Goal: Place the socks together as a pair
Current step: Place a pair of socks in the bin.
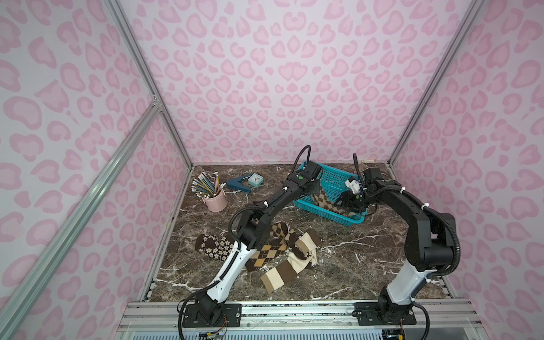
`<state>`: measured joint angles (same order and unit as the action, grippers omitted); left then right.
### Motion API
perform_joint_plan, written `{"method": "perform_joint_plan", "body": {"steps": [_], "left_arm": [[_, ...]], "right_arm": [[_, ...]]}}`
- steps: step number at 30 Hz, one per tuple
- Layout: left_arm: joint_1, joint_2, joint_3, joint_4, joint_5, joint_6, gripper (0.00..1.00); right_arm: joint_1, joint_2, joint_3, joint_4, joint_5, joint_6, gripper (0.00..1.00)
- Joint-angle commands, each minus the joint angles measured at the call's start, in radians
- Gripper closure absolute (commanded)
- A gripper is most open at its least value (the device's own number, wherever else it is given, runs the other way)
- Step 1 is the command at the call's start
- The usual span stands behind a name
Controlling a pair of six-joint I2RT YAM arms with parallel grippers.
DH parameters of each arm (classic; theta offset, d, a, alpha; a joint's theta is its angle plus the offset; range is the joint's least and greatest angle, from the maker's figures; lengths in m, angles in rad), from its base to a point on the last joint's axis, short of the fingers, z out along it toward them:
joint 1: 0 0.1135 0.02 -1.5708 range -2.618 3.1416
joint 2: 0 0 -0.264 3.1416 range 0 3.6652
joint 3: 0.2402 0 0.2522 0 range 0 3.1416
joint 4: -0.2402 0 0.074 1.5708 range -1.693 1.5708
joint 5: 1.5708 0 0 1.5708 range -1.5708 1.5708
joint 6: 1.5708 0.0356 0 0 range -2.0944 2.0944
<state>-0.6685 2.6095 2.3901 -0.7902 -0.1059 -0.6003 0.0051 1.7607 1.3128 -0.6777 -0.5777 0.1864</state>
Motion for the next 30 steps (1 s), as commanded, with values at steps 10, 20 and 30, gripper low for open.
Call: {"method": "perform_joint_plan", "body": {"steps": [10,20,30], "left_arm": [[0.027,-0.004,-0.030,0.063,0.050,-0.025,0.51],[0.052,-0.191,-0.077,0.045,0.023,-0.023,0.02],[0.091,-0.629,-0.455,0.104,0.080,-0.038,0.02]], "right_arm": [[-0.032,-0.011,0.023,0.029,-0.004,0.036,0.39],[-0.032,-0.091,0.032,0.013,0.039,0.064,0.38],[0.142,-0.290,-0.075,-0.038,0.030,0.099,0.42]]}}
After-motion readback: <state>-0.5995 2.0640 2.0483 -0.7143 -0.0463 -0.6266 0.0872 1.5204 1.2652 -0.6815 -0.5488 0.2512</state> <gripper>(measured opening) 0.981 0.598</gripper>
